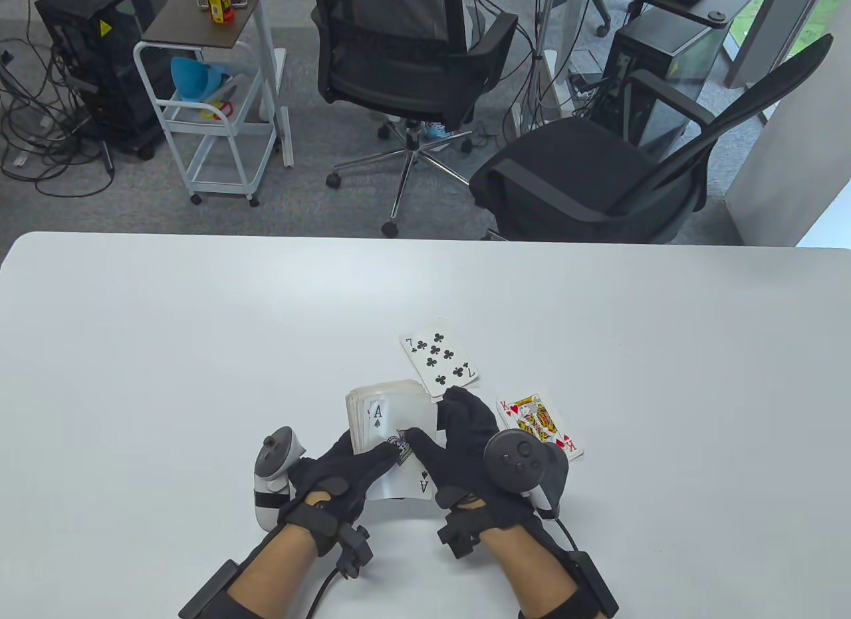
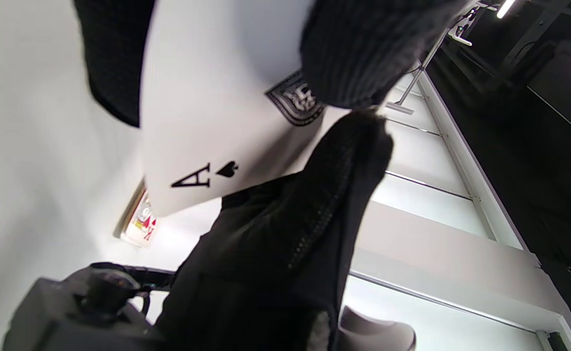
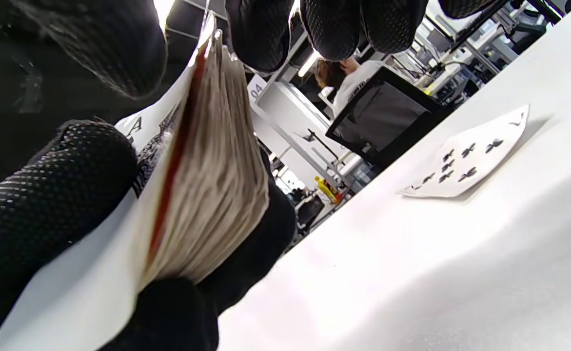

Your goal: Playing card suit sorting

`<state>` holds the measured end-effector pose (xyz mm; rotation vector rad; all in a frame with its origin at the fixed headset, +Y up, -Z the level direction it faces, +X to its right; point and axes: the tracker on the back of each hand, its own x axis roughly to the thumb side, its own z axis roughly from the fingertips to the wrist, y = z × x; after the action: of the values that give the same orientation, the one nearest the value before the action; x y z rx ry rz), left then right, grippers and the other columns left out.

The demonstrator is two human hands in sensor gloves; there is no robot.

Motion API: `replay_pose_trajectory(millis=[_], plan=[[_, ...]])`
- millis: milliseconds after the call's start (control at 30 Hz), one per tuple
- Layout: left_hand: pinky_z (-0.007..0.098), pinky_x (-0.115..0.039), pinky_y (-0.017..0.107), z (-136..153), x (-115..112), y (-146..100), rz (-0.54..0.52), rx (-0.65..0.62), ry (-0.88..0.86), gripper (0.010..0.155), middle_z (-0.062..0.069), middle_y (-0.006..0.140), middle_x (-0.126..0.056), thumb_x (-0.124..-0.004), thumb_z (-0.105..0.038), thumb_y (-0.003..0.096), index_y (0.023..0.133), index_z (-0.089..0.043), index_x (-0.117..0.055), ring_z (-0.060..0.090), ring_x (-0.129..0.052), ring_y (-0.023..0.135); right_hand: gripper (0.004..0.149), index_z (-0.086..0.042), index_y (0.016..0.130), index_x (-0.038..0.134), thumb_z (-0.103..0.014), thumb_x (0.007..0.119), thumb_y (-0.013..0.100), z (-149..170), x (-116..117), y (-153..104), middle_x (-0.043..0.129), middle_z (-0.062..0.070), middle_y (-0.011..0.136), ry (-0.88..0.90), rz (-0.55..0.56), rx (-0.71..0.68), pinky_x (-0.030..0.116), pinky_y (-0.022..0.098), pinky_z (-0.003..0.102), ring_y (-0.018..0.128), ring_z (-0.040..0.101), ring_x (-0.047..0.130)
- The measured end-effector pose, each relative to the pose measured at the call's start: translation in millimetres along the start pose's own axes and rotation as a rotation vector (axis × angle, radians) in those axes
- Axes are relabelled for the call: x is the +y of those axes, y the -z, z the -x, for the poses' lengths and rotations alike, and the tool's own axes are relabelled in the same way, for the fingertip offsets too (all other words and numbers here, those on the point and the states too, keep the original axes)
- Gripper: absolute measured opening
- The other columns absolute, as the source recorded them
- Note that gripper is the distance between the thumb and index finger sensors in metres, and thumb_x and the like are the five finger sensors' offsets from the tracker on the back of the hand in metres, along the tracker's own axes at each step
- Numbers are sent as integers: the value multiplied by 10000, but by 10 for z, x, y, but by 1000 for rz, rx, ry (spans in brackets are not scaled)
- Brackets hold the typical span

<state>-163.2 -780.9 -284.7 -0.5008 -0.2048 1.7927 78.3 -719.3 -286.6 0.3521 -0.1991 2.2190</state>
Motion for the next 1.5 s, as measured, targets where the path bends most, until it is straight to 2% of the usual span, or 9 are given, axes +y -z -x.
replay_pose_trajectory(millis=[300, 500, 667, 767, 867, 967, 1133, 1333, 1500], plan=[[411, -943, 520, 27, -1, 3, 19, 14, -23, 687, -11, 1051, -754, -922, -475, 537, 1078, -273, -550, 300, -899, 903, 427, -71, 784, 788, -417, 841, 540, -21, -28, -10, 619, 209, 1048, 10, 82, -26, 449, 668, 718, 969, 516, 586], [412, -933, 533, 22, -3, -14, 27, 23, -111, 683, -3, 1065, -733, -888, -500, 552, 1087, -273, -529, 305, -881, 916, 407, -48, 809, 870, -362, 798, 561, 35, -103, 0, 701, 198, 1024, 57, 107, -18, 462, 666, 716, 956, 496, 641], [412, -936, 524, -88, 140, -46, -71, -38, -100, 652, -7, 1057, -742, -866, -486, 560, 1082, -270, -541, 304, -889, 907, 399, -78, 818, 830, -377, 821, 554, 179, -170, 36, 696, 189, 1013, 58, 135, 32, 462, 665, 714, 953, 500, 631], [410, -934, 529, -213, 305, -96, -127, -82, -122, 651, -10, 1059, -741, -864, -488, 561, 1083, -277, -537, 300, -887, 910, 392, -62, 814, 836, -361, 813, 561, 304, -174, 71, 676, 206, 1020, 48, 80, 106, 439, 662, 724, 961, 518, 594], [408, -934, 529, -280, 422, -134, -156, -107, -157, 650, -11, 1060, -738, -861, -490, 563, 1084, -278, -534, 297, -888, 911, 386, -56, 818, 844, -350, 820, 569, 323, -91, 115, 638, 222, 1041, 9, -115, 167, 377, 664, 739, 990, 546, 492], [408, -934, 529, -281, 446, -130, -158, -108, -170, 649, -12, 1060, -738, -860, -489, 564, 1083, -277, -535, 299, -887, 910, 382, -57, 818, 853, -350, 830, 573, 213, 106, 114, 611, 231, 1059, -106, -321, 159, 326, 663, 752, 1005, 557, 429], [408, -934, 528, -276, 420, -117, -145, -112, -163, 649, -11, 1059, -741, -861, -491, 562, 1083, -278, -537, 300, -887, 910, 380, -52, 818, 860, -344, 846, 575, 19, 454, 36, 592, 242, 1064, -306, -532, 117, 287, 662, 757, 1019, 563, 363], [409, -934, 528, -280, 427, -129, -149, -115, -165, 650, -11, 1060, -740, -861, -490, 562, 1083, -276, -537, 299, -889, 909, 403, -76, 787, 841, -396, 905, 551, -75, 706, -40, 571, 246, 1072, -541, -598, 68, 287, 667, 756, 1023, 560, 358], [409, -935, 528, -271, 398, -121, -138, -109, -160, 649, -11, 1059, -741, -860, -490, 563, 1084, -276, -536, 300, -888, 910, 493, -75, 783, 825, -489, 915, 531, -86, 755, -60, 557, 248, 1076, -602, -609, 29, 291, 671, 753, 1023, 562, 359]])
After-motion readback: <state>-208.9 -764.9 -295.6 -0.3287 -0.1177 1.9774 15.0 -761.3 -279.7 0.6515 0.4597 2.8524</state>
